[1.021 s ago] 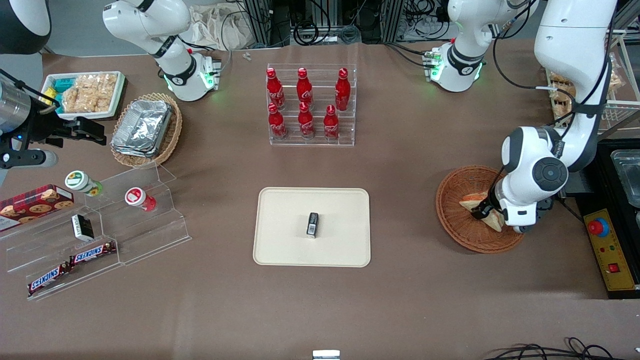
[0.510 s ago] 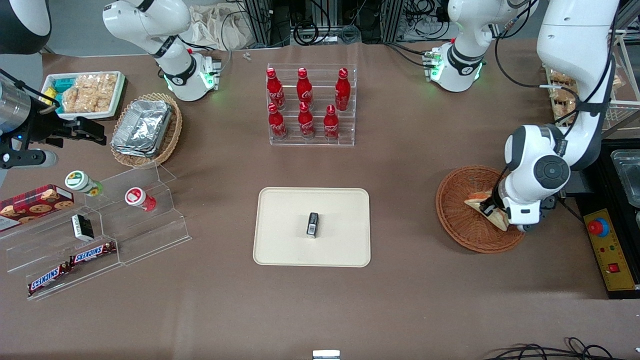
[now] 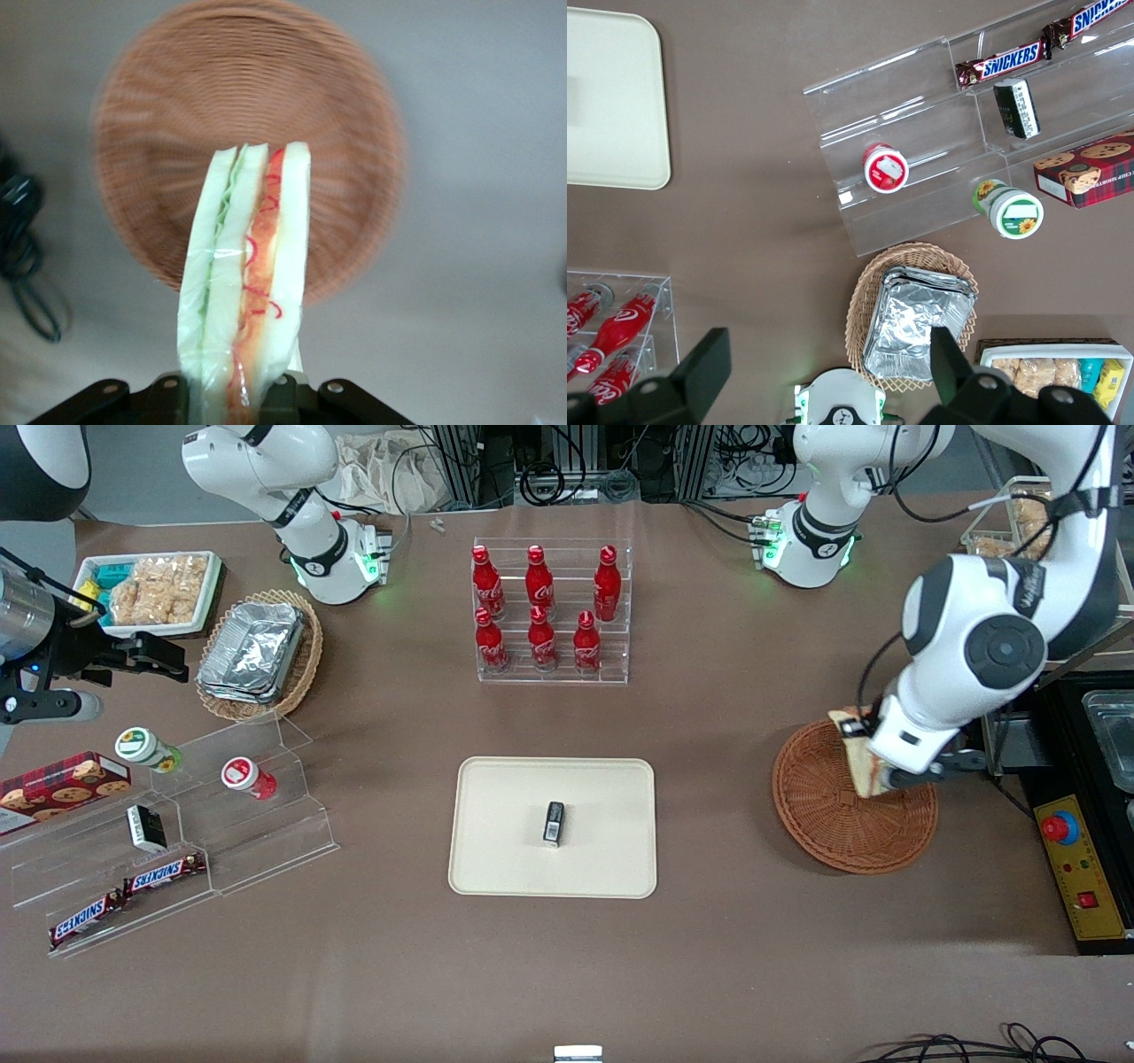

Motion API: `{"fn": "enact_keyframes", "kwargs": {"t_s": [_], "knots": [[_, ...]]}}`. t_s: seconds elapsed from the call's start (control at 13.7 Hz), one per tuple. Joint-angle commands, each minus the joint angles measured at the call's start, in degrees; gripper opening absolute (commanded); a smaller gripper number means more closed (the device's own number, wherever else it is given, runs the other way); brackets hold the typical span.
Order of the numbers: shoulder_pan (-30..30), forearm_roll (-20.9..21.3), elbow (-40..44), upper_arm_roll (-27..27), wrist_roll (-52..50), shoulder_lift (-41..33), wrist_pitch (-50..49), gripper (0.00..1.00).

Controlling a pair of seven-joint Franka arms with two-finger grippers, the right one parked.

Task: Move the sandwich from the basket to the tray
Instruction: 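Carry the sandwich with the left gripper over the cream tray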

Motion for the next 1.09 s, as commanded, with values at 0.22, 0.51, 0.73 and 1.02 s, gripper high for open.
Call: {"fn": "enact_keyframes", "kwargs": {"t_s": [0.22,0.51,0.73,1.02], "knots": [[-0.2,-4.7,11.9,-11.5,5.6,7.5,-0.1,0.0],[-6.4,-2.3,17.5,-14.5,-2.5,17.4,4.7,0.0],[-10.9,6.1,21.5,-14.5,-14.3,26.1,11.4,0.0],[-14.2,13.6,28.3,-14.4,-22.3,35.8,11.9,0.0]]}}
